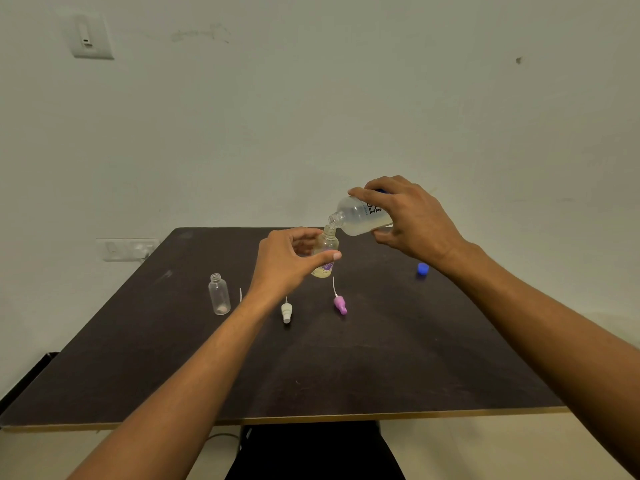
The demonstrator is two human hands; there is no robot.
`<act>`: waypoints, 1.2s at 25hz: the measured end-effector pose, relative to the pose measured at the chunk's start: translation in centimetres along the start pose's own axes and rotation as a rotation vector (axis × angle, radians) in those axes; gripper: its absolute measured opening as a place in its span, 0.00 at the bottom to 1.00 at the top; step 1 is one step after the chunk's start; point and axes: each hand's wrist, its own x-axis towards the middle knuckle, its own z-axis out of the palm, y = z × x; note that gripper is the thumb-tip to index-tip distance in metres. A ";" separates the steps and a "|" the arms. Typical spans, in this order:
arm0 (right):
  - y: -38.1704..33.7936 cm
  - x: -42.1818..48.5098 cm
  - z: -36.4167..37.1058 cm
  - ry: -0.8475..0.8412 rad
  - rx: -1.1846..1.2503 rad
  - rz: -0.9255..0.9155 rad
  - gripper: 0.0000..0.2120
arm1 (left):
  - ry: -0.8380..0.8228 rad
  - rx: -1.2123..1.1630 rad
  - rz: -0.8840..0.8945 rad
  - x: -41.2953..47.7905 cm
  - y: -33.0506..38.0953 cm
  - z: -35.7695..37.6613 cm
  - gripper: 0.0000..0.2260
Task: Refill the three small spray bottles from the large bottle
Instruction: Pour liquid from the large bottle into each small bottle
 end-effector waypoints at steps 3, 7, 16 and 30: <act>0.1 0.0 -0.2 0.001 0.004 -0.004 0.36 | -0.006 -0.001 -0.002 0.0 0.2 -0.1 0.17; 0.1 0.0 -0.2 0.003 0.009 -0.007 0.35 | -0.004 0.002 -0.006 0.0 0.3 -0.1 0.17; 0.0 -0.1 -0.1 0.002 0.002 0.001 0.36 | 0.005 0.004 -0.011 -0.1 0.3 -0.1 0.20; -0.1 -0.3 -0.2 -0.005 -0.004 0.001 0.35 | 0.012 0.030 -0.032 -0.1 0.2 0.1 0.24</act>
